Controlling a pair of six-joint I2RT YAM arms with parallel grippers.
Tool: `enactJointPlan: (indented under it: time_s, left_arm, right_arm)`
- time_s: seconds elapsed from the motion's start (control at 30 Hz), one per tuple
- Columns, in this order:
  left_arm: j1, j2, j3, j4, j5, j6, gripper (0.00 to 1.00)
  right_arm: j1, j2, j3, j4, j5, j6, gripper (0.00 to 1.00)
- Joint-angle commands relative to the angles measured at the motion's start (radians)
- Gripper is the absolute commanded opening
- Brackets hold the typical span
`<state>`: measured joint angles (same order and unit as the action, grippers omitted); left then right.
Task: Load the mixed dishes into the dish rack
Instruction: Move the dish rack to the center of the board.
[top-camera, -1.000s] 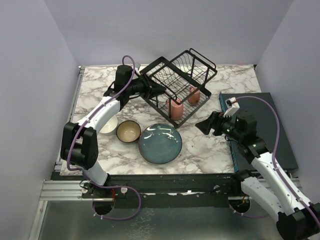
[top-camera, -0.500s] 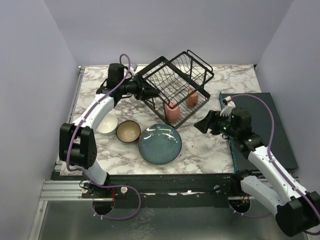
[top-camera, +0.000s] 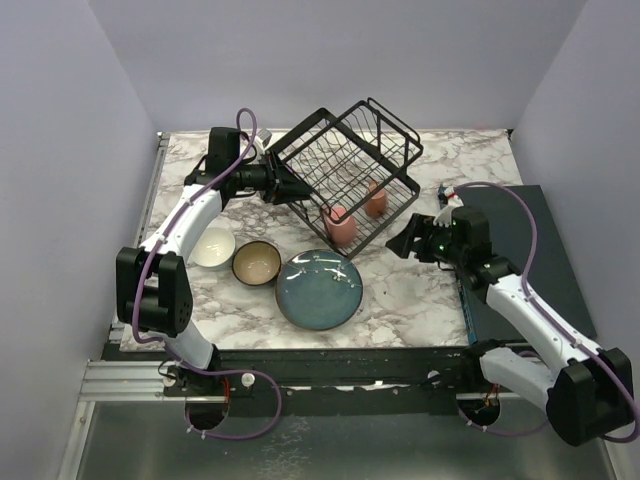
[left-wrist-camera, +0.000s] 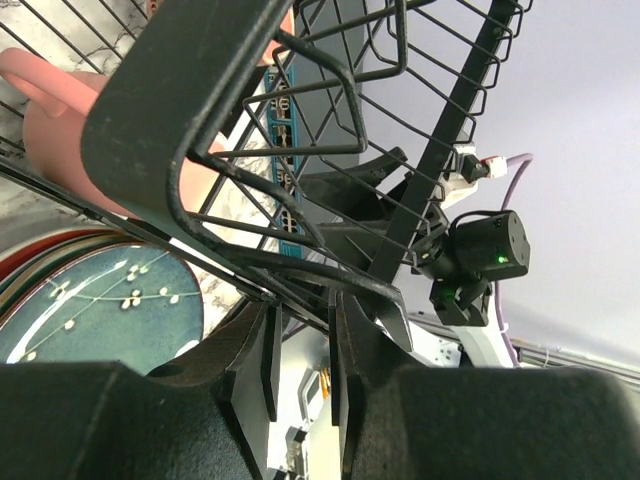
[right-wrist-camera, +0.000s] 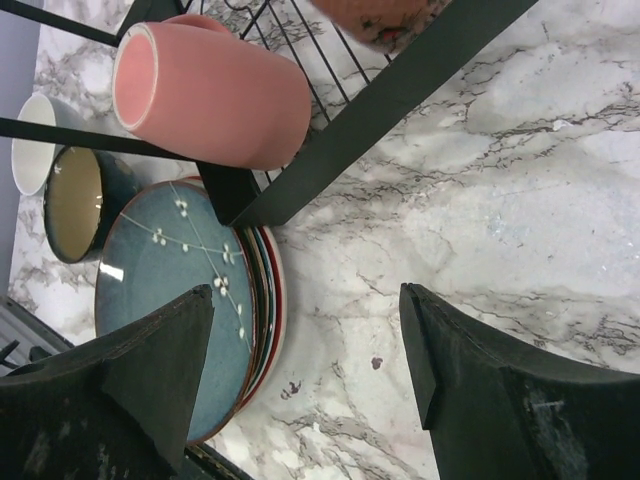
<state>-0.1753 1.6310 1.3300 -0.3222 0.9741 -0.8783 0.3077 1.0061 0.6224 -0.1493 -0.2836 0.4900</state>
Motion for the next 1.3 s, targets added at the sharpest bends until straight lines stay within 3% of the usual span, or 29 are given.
enactJointPlan:
  time_s: [0.0, 0.3, 0.57, 0.93, 1.07, 1.27]
  left_arm:
    - [0.046, 0.003, 0.033, -0.034, 0.008, 0.093, 0.00]
    - [0.042, 0.024, 0.049, -0.034, -0.015, 0.082, 0.00]
    - [-0.005, 0.073, 0.089, -0.035, -0.057, 0.067, 0.00]
    - [-0.034, 0.135, 0.147, -0.035, -0.076, 0.059, 0.00]
    - [-0.034, 0.145, 0.153, -0.035, -0.072, 0.062, 0.00]
    - [-0.033, 0.153, 0.159, -0.047, -0.066, 0.075, 0.00]
  right_arm:
    - [0.004, 0.034, 0.031, 0.063, 0.007, 0.021, 0.80]
    - [0.038, 0.084, -0.045, 0.140, -0.057, 0.079, 0.80]
    - [0.057, 0.101, -0.066, 0.188, -0.010, 0.113, 0.81]
    - [0.055, 0.129, 0.056, 0.062, 0.294, 0.009, 0.86]
    - [0.052, 0.174, 0.098, 0.086, 0.423, -0.072, 0.86]
    - [0.004, 0.268, 0.146, 0.184, 0.443, -0.170, 0.85]
